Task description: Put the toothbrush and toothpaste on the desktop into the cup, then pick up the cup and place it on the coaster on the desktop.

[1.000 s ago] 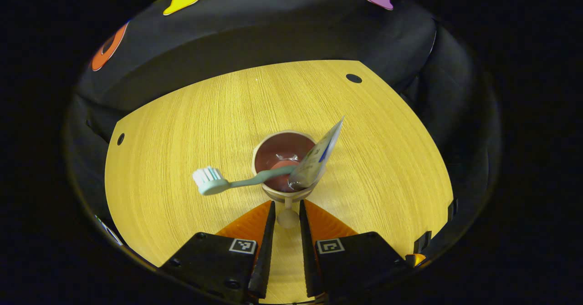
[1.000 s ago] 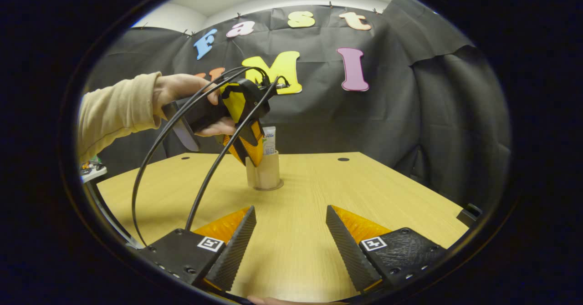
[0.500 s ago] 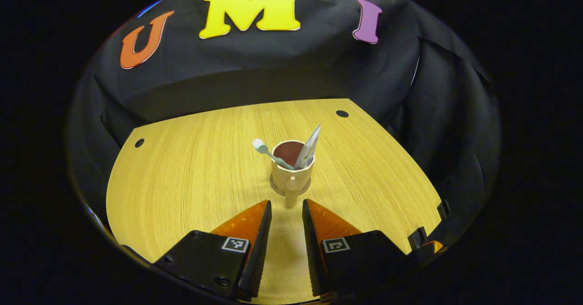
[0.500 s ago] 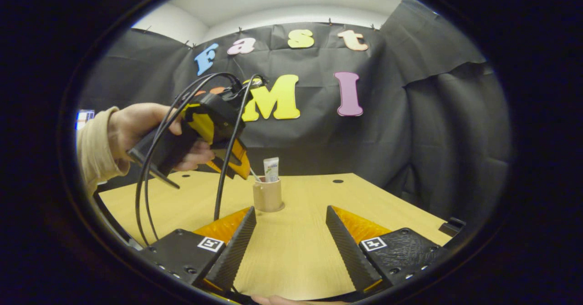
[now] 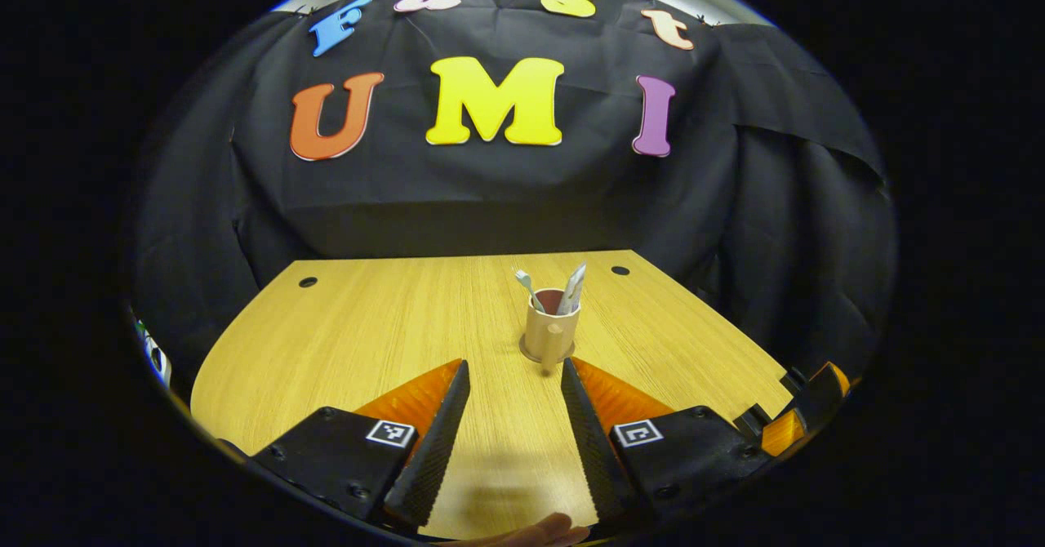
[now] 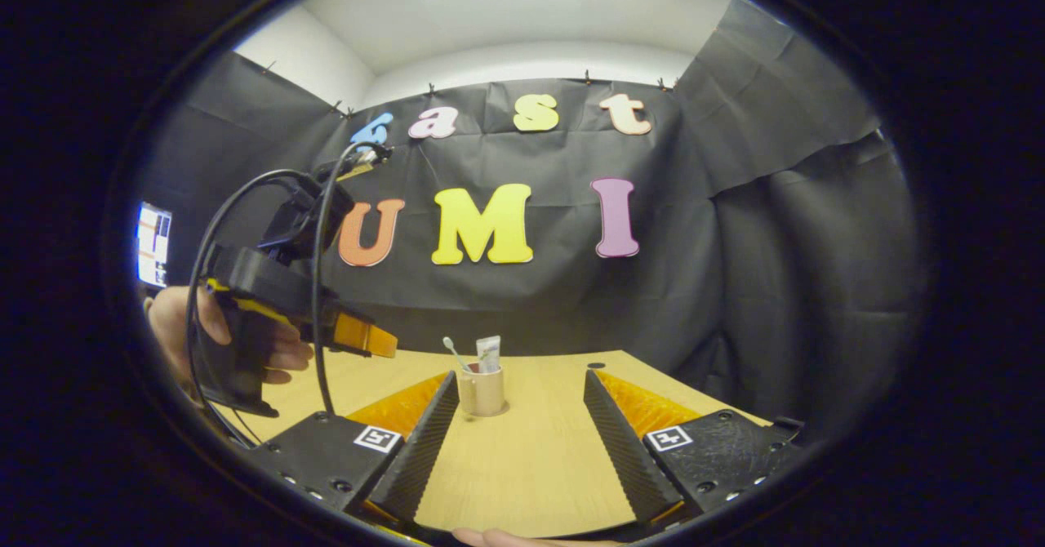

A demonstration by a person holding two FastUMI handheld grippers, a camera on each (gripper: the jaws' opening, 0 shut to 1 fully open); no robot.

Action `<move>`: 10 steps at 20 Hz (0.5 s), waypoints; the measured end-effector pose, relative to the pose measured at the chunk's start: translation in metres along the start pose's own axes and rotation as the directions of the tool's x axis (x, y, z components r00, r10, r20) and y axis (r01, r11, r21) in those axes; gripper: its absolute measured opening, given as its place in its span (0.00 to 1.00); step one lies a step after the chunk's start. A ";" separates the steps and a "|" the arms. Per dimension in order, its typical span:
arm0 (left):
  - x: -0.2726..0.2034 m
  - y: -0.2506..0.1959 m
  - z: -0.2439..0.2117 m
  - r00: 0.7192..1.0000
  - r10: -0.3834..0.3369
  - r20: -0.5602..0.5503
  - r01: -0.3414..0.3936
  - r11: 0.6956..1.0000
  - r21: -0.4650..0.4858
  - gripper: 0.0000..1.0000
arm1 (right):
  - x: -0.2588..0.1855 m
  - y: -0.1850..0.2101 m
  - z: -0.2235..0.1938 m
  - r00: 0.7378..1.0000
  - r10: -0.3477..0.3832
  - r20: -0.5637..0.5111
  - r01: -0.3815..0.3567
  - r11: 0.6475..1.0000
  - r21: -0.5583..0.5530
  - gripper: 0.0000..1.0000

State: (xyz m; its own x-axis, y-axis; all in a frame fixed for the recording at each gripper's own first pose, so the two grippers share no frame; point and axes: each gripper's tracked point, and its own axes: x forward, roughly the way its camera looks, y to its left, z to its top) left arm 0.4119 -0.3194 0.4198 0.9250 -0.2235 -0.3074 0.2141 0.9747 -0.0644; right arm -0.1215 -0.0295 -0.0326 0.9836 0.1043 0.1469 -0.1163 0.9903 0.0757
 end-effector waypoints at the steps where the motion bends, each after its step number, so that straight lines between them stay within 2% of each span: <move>1: -0.010 0.007 -0.002 1.000 0.017 0.026 -0.017 1.000 0.006 0.76 | -0.004 0.005 0.001 1.000 0.016 -0.010 -0.016 1.000 -0.010 0.93; 2: -0.021 0.017 -0.001 0.997 0.042 0.061 -0.043 0.999 0.015 0.82 | -0.007 0.006 0.004 1.000 0.022 -0.013 -0.022 0.999 -0.024 0.92; 5: -0.052 0.037 -0.003 0.988 0.090 0.128 -0.089 0.996 -0.017 0.84 | -0.011 0.008 0.012 0.999 0.033 -0.016 -0.033 0.999 -0.024 0.93; 6: -0.057 0.046 -0.005 0.984 0.101 0.149 -0.098 0.995 -0.031 1.00 | -0.012 0.010 0.013 0.999 0.036 -0.023 -0.037 0.999 -0.020 0.93; 10: -0.101 0.071 -0.004 0.958 0.163 0.234 -0.162 0.986 -0.028 1.00 | -0.012 0.022 0.017 0.997 0.046 -0.058 -0.046 0.999 0.010 0.93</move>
State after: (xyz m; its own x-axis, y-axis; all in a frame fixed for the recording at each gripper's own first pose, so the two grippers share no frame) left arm 0.3327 -0.2275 0.4422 0.9949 -0.0563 -0.0832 0.0531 0.9978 -0.0400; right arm -0.1385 -0.0104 -0.0162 0.9835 0.1549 0.0929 -0.1624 0.9836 0.0786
